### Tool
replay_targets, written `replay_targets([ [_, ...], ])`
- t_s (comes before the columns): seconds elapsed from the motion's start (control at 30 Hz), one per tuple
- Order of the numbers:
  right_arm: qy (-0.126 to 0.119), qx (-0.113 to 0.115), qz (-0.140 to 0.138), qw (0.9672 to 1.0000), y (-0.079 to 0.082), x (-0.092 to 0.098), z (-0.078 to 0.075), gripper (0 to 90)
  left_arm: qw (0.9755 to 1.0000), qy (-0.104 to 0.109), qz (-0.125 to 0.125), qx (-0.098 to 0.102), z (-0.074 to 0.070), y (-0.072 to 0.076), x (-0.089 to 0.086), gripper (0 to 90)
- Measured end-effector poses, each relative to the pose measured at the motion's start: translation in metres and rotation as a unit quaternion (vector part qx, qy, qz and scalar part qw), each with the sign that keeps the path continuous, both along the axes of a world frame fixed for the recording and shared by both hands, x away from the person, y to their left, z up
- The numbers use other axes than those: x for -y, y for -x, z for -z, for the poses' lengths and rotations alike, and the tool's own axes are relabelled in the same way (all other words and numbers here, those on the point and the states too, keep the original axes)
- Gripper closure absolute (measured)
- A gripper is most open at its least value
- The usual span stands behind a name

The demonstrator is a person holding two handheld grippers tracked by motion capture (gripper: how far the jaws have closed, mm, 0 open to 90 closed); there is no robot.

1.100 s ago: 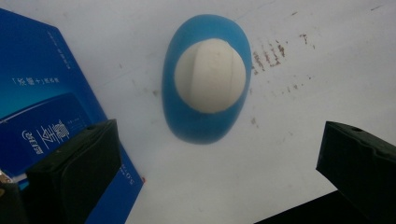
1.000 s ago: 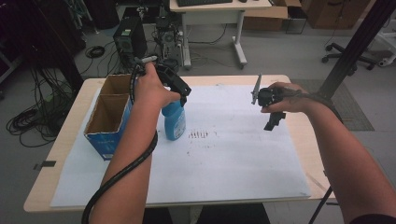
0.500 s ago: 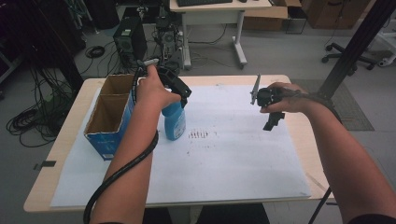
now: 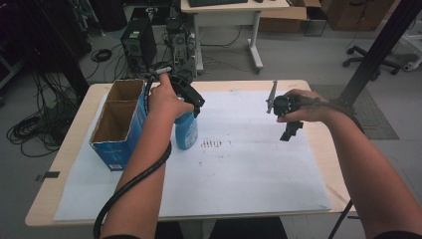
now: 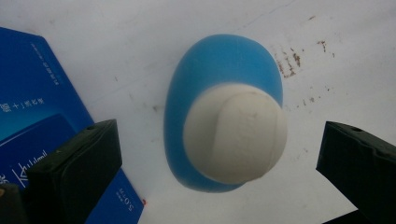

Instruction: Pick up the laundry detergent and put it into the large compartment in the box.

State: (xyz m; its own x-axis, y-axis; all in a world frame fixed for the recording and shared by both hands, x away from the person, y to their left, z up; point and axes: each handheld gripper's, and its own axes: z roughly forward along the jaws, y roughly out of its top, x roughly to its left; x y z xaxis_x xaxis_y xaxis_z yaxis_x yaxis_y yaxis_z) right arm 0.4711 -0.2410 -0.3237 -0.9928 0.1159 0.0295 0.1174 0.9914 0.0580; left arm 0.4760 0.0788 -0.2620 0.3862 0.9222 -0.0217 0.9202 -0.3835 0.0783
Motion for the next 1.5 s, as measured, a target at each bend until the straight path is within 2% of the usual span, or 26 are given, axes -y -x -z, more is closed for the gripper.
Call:
replay_targets([
  [0.73, 0.002, -0.002, 0.002, 1.0, 0.0, 0.0, 0.004, 5.4, 0.9999, -0.008, 0.008, -0.001, 0.017, -0.004, 0.004, 0.2],
  [1.2, 0.004, -0.005, 0.001, 1.0, -0.002, -0.002, 0.008, 5.5, 0.9998, -0.016, 0.009, -0.002, 0.023, -0.006, 0.004, 0.2],
  [1.5, 0.003, -0.006, 0.0, 1.0, -0.003, -0.002, 0.009, 5.5, 0.9997, -0.021, 0.01, 0.003, 0.024, -0.006, 0.005, 4.0],
])
